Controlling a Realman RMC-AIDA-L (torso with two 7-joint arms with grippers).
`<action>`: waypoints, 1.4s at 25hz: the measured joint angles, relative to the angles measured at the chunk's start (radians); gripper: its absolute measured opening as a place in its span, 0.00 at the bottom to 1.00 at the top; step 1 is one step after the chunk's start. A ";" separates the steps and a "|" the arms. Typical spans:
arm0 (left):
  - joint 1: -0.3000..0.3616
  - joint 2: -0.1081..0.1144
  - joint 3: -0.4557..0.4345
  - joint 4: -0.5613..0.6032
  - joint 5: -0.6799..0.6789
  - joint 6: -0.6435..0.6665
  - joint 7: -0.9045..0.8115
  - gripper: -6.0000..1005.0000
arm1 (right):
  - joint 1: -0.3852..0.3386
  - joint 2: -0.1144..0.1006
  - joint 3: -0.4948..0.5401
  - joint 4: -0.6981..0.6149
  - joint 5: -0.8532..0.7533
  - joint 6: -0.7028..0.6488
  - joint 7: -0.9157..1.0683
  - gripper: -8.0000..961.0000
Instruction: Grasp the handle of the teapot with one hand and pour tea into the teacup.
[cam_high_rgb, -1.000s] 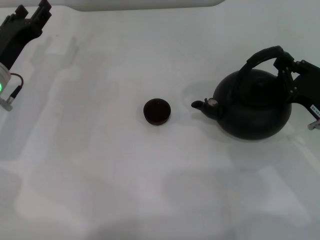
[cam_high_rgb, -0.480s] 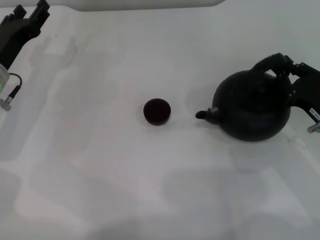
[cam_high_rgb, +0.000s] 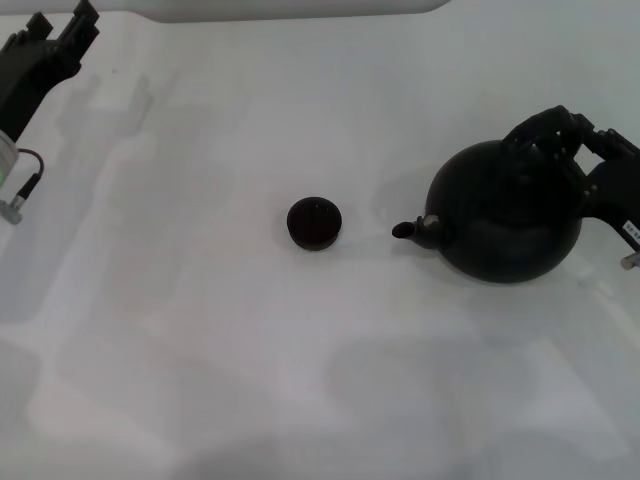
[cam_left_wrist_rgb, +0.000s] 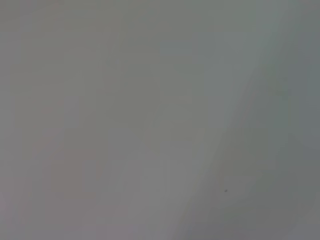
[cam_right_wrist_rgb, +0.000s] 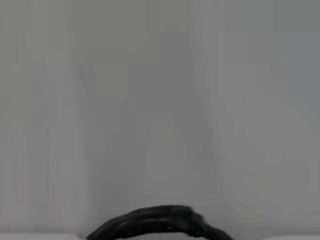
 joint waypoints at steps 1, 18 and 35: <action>0.000 0.000 0.001 0.000 0.000 0.000 0.000 0.71 | 0.000 -0.001 0.002 0.002 0.001 0.000 0.025 0.36; 0.000 -0.001 -0.005 0.000 0.000 -0.002 0.000 0.71 | -0.135 -0.002 0.018 0.015 0.012 -0.145 0.088 0.88; -0.004 -0.002 0.003 -0.027 0.000 0.004 0.000 0.71 | -0.132 0.007 0.019 -0.024 0.345 -0.124 -0.286 0.90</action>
